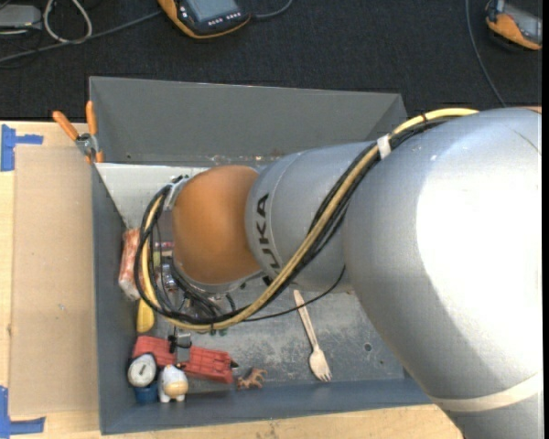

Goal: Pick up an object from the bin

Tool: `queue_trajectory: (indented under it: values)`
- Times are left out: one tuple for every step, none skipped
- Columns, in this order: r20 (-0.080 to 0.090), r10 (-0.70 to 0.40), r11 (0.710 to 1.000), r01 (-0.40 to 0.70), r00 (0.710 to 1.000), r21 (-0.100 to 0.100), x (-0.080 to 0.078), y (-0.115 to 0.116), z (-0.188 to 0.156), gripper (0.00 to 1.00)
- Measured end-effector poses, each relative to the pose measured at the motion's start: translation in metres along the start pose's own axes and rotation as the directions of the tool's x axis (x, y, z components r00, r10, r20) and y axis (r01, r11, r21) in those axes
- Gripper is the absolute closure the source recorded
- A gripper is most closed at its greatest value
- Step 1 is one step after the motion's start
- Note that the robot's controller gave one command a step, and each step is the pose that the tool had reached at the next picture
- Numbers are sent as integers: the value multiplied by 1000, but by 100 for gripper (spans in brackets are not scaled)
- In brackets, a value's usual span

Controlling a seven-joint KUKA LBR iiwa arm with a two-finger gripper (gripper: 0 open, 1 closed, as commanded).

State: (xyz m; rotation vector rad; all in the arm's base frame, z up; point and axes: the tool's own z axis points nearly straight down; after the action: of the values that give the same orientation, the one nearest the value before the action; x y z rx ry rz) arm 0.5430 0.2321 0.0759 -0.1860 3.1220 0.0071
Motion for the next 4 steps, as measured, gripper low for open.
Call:
queue_trajectory:
  values:
    - [-9,99,995,-98,995,4,13,-26,-64,0]
    - [2,129,992,-129,992,-2,35,-45,-76,0]
    - [2,129,992,-129,992,-2,35,-45,-76,0]
    - [9,155,988,-155,988,-5,42,-34,-111,0]
